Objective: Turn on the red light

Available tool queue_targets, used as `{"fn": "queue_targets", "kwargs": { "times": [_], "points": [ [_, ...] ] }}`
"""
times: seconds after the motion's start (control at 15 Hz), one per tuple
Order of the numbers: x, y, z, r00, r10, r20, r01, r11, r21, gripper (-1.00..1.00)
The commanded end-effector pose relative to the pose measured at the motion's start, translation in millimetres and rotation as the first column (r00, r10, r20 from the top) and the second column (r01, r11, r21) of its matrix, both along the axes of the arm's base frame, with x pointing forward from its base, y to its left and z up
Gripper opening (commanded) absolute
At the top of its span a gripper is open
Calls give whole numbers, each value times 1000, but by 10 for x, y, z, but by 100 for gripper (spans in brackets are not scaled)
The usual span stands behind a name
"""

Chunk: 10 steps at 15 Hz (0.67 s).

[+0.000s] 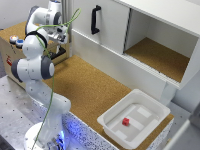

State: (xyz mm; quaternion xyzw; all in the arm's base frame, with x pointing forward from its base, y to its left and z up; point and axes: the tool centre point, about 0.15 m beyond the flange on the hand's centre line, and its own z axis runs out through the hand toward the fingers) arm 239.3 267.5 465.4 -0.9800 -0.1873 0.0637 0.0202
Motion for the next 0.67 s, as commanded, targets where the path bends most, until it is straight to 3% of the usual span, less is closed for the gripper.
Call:
{"fn": "queue_targets", "kwargs": {
  "times": [0.0, 0.07, 0.27, 0.4, 0.6],
  "points": [
    [-12, -73, -92, 1000, 0, 0, 0, 997, 81, 100],
    [18, -8, -5, 1000, 5, 0, -5, 1000, 4, 100],
    [205, -22, -129, 997, 76, -16, -76, 997, 15, 100],
    [298, 24, -156, 995, 96, 31, -96, 995, -10, 100],
    [516, 122, -333, 998, -39, 46, 38, 999, 21, 100]
  ]
}}
